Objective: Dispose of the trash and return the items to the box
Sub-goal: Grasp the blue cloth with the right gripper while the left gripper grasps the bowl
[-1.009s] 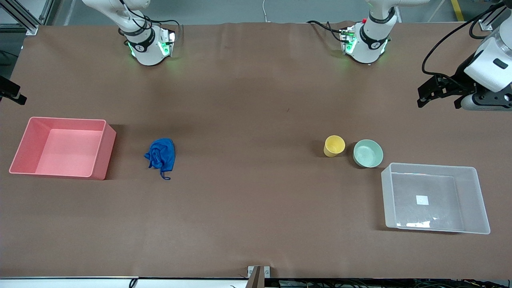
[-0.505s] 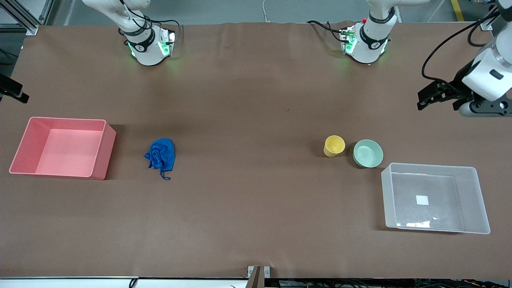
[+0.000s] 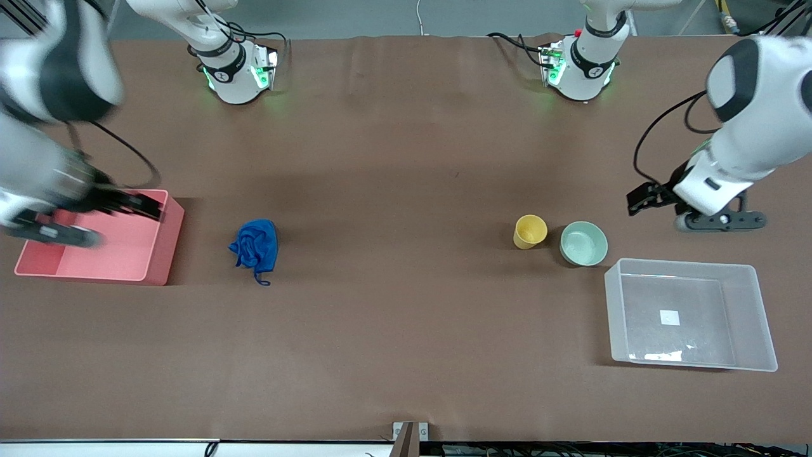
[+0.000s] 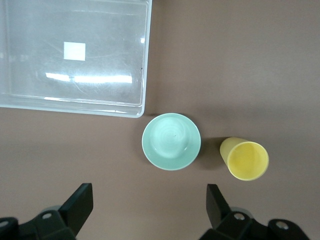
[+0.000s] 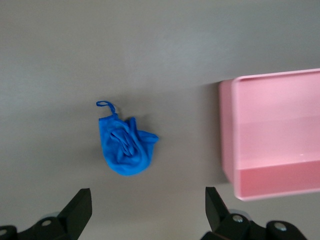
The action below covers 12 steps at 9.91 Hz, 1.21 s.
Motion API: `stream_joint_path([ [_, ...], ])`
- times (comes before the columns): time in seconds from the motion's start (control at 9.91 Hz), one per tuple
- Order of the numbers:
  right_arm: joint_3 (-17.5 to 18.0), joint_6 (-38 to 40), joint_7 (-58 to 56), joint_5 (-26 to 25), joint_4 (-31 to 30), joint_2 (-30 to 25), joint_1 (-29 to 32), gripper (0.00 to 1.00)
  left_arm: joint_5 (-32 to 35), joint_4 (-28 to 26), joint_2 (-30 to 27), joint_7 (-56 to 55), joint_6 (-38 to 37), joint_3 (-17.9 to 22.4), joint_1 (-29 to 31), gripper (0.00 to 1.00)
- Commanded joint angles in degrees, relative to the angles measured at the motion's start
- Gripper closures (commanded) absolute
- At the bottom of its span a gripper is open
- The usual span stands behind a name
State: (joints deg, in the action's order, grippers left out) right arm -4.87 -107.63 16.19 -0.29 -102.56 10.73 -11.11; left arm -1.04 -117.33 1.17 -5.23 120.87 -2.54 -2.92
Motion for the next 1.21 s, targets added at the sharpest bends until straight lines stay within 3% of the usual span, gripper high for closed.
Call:
stream_joint_path([
  [0.0,-0.6,-12.0,9.4,-0.6,-7.8,4.2,-5.3,0.0,1.0,-13.7,1.5,0.4,17.0,0.8,0.8,0.0],
  [0.1,-0.7,-18.3,9.8,-0.7,-11.6,6.6,-6.5,0.0,1.0,-17.5,3.6,0.3,24.2,1.3,1.1,0.0],
  [0.3,-0.8,-27.8,9.7,-1.9,-16.2,10.4,-6.5,0.0,1.0,-19.7,10.5,-0.6,33.7,2.5,1.1,0.0],
  [0.61,-1.0,-31.7,10.0,-3.2,-16.4,14.0,-5.8,0.0,1.0,-19.7,16.4,-1.1,36.8,2.5,1.1,0.0],
  [0.71,-0.9,-33.5,10.1,-3.2,-18.1,14.0,-5.5,0.05,1.0,-19.6,17.7,-1.1,38.0,2.4,1.0,0.02],
  [0.81,-0.9,-34.5,10.4,-3.2,-18.6,14.0,-5.7,0.29,1.1,-19.3,19.0,-0.3,39.8,2.4,1.0,0.16],
  [0.91,-0.8,-34.6,10.4,-3.1,-18.6,14.0,-5.4,0.55,1.1,-18.6,20.4,-0.2,40.1,2.3,0.7,0.51],
  [1.01,-0.8,-35.2,10.5,-2.6,-18.7,14.0,-4.9,0.74,1.1,-18.3,21.1,-0.2,40.1,2.3,0.5,0.87],
  [1.11,-0.8,-35.4,11.6,-2.3,-18.7,14.1,-4.7,0.88,1.1,-18.3,20.8,0.0,40.1,2.3,0.5,1.0],
])
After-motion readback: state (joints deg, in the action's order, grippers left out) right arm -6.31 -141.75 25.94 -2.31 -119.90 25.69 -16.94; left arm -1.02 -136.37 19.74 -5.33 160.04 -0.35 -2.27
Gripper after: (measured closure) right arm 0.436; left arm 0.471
